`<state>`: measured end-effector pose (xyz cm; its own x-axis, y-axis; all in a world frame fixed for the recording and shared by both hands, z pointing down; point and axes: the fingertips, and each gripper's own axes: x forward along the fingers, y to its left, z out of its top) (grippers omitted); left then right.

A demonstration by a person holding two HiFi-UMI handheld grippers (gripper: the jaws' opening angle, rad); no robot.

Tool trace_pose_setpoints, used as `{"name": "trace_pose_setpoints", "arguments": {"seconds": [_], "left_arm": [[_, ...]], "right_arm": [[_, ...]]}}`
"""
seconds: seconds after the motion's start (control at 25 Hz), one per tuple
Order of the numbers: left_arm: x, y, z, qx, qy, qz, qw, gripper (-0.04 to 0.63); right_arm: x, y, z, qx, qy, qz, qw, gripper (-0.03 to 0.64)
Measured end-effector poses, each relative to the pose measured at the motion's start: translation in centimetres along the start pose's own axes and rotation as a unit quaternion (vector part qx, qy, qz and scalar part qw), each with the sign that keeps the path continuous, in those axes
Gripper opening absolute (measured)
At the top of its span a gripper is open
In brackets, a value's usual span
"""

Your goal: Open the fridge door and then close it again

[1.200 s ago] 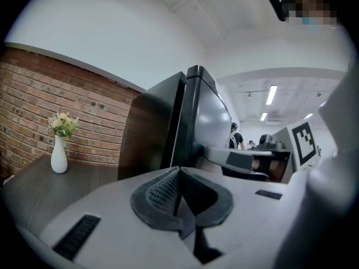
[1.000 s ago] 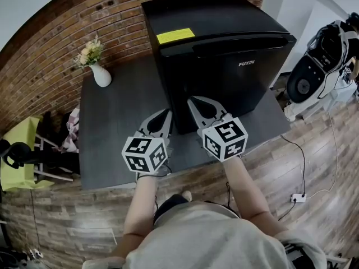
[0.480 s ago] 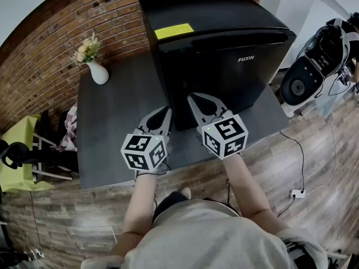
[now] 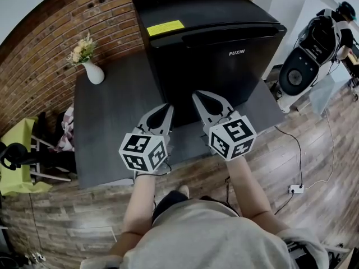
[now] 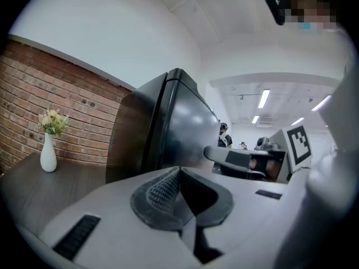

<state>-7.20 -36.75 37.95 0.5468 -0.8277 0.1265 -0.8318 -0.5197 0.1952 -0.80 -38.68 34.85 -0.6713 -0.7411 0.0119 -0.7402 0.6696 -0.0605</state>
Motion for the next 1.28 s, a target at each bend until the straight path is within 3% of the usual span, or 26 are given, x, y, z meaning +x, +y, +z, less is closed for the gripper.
{"name": "trace_pose_setpoints", "arguments": {"seconds": [0.48, 0.8, 1.0, 1.28], "left_arm": [[-0.8, -4.6, 1.0, 0.017, -0.013, -0.030, 0.9993, 0.008], [-1.0, -7.9, 0.4, 0.032, -0.008, -0.047, 0.9983, 0.008], [-1.0, -9.6, -0.4, 0.007, -0.017, -0.057, 0.9982, 0.008], [-0.9, -11.7, -1.9, 0.025, 0.008, -0.054, 0.9982, 0.008]], "right_arm": [[-6.3, 0.2, 2.4, -0.010, -0.019, -0.010, 1.000, -0.002], [-9.9, -0.2, 1.3, -0.030, 0.008, -0.022, 0.999, -0.002], [-12.0, -1.1, 0.5, -0.030, 0.015, -0.043, 0.999, -0.002], [-14.0, -2.0, -1.4, -0.012, 0.031, -0.062, 0.998, -0.002]]}}
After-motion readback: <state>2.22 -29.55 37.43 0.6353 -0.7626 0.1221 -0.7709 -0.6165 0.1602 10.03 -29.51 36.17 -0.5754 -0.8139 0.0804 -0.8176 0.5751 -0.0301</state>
